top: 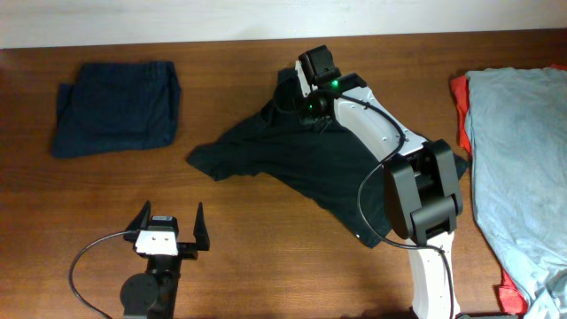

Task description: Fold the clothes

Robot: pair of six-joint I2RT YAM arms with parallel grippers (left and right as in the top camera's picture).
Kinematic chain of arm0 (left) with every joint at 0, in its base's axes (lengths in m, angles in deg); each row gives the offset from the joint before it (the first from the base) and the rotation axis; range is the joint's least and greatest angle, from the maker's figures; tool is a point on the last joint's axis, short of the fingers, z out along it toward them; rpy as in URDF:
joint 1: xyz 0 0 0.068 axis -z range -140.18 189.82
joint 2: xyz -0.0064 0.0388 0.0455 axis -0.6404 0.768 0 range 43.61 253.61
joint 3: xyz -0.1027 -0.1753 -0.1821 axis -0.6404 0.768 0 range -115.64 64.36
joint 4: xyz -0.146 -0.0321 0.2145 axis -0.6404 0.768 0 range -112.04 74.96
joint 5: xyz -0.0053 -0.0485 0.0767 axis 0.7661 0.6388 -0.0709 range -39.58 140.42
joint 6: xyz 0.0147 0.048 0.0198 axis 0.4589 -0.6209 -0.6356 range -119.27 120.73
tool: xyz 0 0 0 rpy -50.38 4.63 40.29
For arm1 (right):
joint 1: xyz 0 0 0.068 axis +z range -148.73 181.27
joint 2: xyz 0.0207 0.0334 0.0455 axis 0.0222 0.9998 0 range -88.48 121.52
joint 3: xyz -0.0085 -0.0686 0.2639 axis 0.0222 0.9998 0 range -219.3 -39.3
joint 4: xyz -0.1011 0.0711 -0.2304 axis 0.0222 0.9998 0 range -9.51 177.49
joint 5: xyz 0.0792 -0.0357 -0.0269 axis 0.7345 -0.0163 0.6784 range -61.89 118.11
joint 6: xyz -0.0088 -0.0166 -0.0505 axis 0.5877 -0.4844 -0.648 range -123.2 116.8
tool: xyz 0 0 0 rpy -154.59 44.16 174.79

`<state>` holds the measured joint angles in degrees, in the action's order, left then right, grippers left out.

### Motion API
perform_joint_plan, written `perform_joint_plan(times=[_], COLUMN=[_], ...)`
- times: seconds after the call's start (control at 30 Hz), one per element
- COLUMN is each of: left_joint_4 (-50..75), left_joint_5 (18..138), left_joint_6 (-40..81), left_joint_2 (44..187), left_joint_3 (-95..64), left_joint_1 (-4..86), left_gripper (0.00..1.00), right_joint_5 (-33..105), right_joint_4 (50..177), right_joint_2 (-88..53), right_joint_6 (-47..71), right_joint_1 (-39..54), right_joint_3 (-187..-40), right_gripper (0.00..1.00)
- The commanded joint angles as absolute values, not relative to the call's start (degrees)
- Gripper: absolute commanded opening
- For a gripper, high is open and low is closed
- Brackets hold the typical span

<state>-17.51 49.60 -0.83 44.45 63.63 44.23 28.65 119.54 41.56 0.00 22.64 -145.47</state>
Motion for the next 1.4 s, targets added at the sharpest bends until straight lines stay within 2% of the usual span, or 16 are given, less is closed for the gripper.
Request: perform_joint_plan(times=[0.0, 0.47, 0.6, 0.7, 0.93, 1.37], left_joint_4=[-17.29, -17.29, -17.29, -17.29, -17.29, -17.29], left_joint_5=[50.21, 50.21, 50.21, 50.21, 50.21, 50.21], left_joint_6=[-1.73, -1.73, -1.73, -1.73, -1.73, -1.73], left_joint_2=[43.97, 43.97, 43.97, 43.97, 43.97, 43.97], left_joint_3=[63.85, 63.85, 63.85, 63.85, 63.85, 63.85], left_joint_1=[44.45, 44.45, 44.45, 44.45, 44.45, 44.45], left_gripper=[0.99, 0.99, 0.99, 0.99, 0.99, 0.99], right_joint_5=[28.08, 20.76, 20.76, 20.47, 19.40, 11.36], right_joint_4=[119.91, 116.44, 116.46, 116.85, 118.64, 118.38], right_joint_2=[42.52, 42.56, 42.56, 42.56, 42.56, 42.54], right_joint_6=[0.46, 0.44, 0.46, 2.21, 8.29, 8.29], right_joint_1=[22.64, 22.59, 22.59, 22.57, 22.57, 21.39], right_joint_3=[-144.90, -140.11, -140.11, -140.11, -140.11, -140.11], right_gripper=[0.30, 0.31, 0.47, 0.51, 0.51, 0.50])
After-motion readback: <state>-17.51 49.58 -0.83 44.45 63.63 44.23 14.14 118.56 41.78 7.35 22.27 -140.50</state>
